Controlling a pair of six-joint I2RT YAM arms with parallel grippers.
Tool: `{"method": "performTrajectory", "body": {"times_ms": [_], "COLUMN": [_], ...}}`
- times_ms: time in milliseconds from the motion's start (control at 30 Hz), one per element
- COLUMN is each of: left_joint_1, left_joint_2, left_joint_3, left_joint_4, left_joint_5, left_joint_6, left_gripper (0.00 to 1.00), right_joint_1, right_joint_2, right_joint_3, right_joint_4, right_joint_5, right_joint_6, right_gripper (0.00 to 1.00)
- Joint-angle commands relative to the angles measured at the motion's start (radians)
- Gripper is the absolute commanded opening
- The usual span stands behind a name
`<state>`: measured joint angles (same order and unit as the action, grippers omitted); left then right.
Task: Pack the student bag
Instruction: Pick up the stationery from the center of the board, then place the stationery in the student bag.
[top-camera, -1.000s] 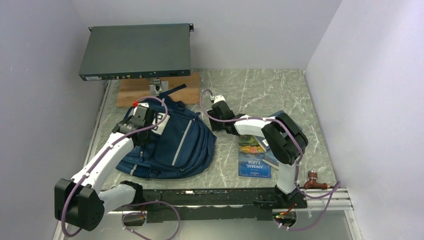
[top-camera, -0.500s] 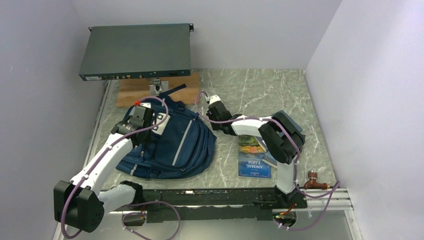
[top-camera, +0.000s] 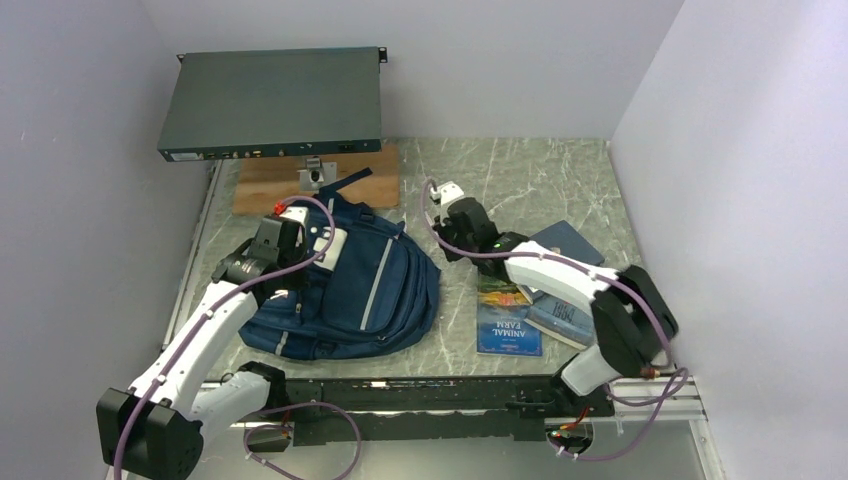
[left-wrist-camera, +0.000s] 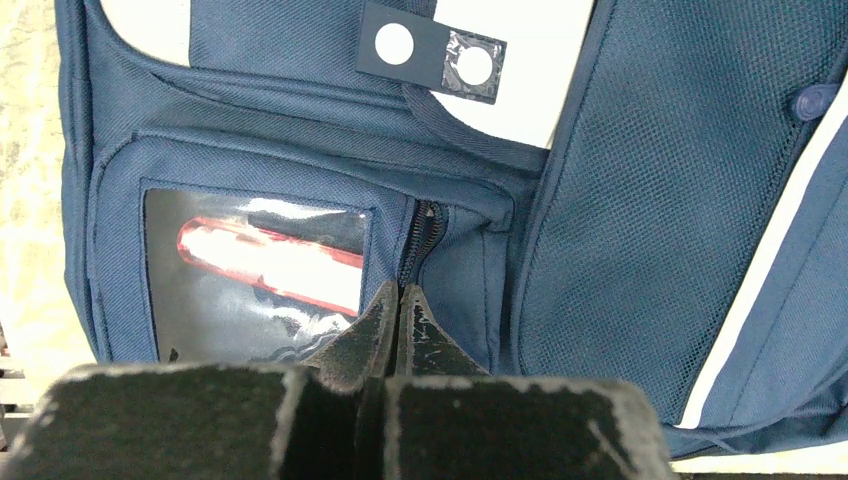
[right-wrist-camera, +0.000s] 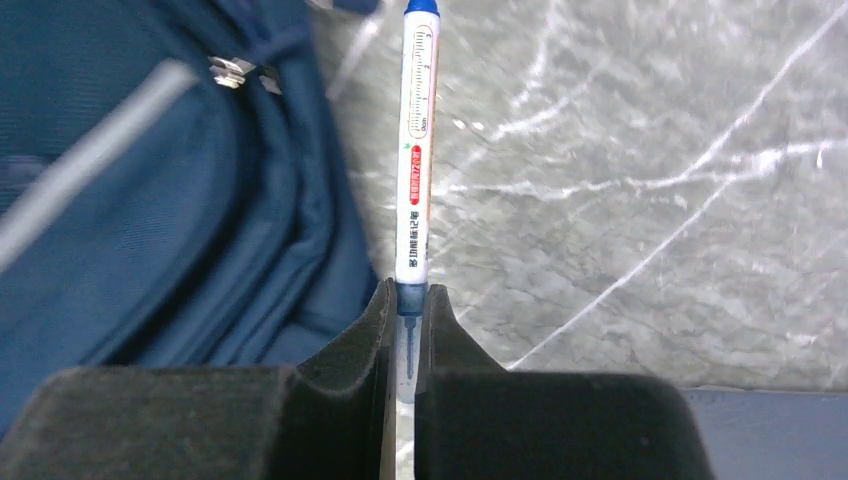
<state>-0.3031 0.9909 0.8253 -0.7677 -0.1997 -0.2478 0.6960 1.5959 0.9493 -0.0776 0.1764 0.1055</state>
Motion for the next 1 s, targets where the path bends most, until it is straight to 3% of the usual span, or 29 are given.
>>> {"method": "performTrajectory", "body": {"times_ms": [0,133,300,533,967], "left_joint_1": [-0.008,-0.007,-0.007,-0.008,-0.019], "left_joint_2": [-0.023,-0.027,-0.041,-0.044,-0.056], "left_joint_3": [0.015,0.013,0.013,0.008,0.003], "left_joint_4": [0.091,0.091,0.094,0.091,0.091], "left_joint_5": [0.068,0.063,0.05,0.055,0.057], "left_joint_6": [0.015,0.016,0.018,0.016,0.013], "left_gripper": [0.0,0.0,0.0,0.0,0.0], "right_joint_1": [0.001,0.045,0.174,0.219,0.282], "right_joint_2": [-0.147,-0.119,0.022,0.242,0.487], "right_joint_3": [0.003,0.018,0.1,0.24,0.591], "right_joint_4": [-0.059,-0.02,0.073,0.191,0.122], "right_joint_5": [-0.246,-0.686,-0.893,-0.951,-0.736], "right_joint_6": [-0.054,0.044,0.23,0.398,0.297], "right_gripper": [0.0,0.0,0.0,0.0,0.0]}}
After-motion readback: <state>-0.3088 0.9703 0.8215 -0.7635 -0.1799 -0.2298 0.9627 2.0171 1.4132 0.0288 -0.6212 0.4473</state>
